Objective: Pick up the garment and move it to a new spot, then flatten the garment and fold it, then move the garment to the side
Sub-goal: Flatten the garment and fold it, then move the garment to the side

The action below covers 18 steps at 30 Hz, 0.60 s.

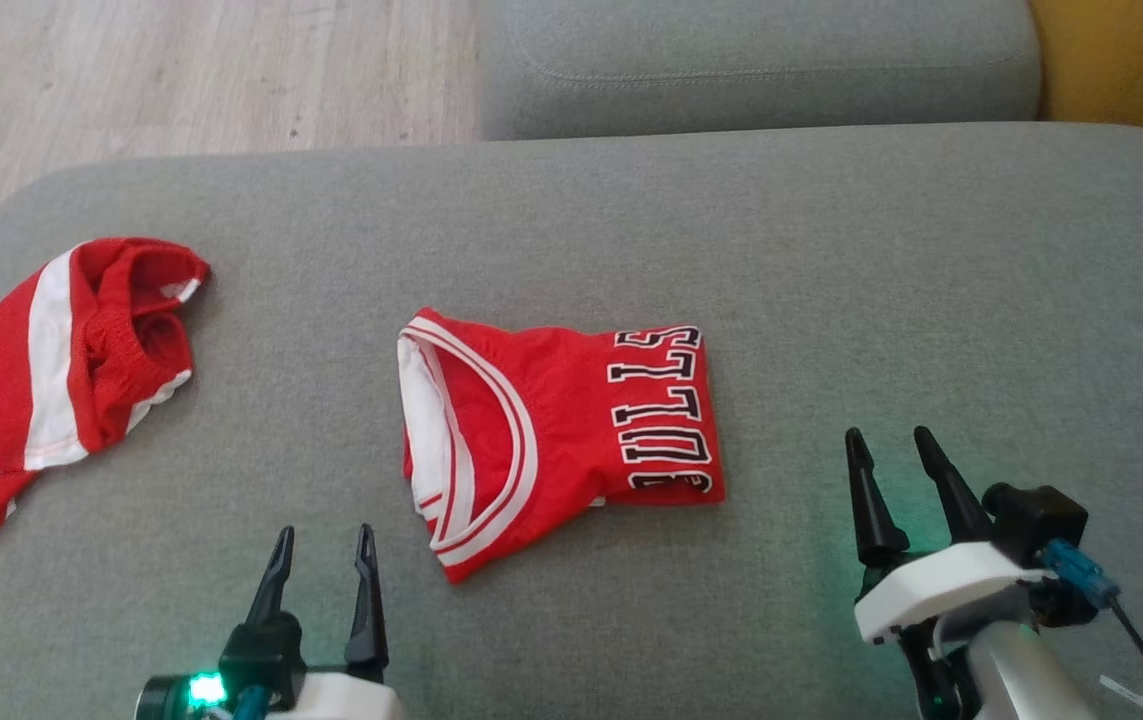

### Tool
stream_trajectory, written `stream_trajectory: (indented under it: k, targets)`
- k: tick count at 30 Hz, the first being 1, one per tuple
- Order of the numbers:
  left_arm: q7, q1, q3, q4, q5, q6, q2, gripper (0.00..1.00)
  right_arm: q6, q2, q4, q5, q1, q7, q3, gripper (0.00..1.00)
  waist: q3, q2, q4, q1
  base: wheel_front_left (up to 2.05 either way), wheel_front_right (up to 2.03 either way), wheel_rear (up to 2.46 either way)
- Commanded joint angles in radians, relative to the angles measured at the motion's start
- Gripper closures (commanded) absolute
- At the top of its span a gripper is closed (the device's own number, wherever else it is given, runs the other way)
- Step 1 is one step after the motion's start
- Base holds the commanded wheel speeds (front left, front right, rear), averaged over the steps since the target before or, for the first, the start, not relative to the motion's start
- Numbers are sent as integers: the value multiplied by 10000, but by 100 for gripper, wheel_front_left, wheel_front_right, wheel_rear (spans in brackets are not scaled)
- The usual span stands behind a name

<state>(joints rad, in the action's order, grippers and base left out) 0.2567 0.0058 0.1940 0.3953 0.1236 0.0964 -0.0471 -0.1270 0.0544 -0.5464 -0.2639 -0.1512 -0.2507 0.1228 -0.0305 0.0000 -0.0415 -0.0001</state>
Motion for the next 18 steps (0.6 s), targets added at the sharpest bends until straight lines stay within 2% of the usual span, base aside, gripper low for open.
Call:
stream_trajectory:
  k: [1, 7, 13, 18]
  targets:
    - [51, -453, -351, -325, -34, -3, -31, 0, -37, -41, 322, -15, -357, -110, 256, 0, -69, 0, -67, 1, 0, 0, 0]
    - [51, -775, -181, -406, -60, -107, -31, 0, -37, -41, 182, -410, -888, -110, 822, 0, -479, 0, -435, 1, 0, 0, 0]
    - [51, -1009, 178, -348, 47, -210, -31, 0, -37, -41, -698, -968, -2026, -110, 1597, 0, -891, 0, -1047, 1, 0, 0, 0]
    - [51, -1040, 520, -182, 168, -320, -31, 0, -37, -41, -2417, -1169, -2893, -110, 1842, 0, -1098, 0, -1677, 1, 0, 0, 0]
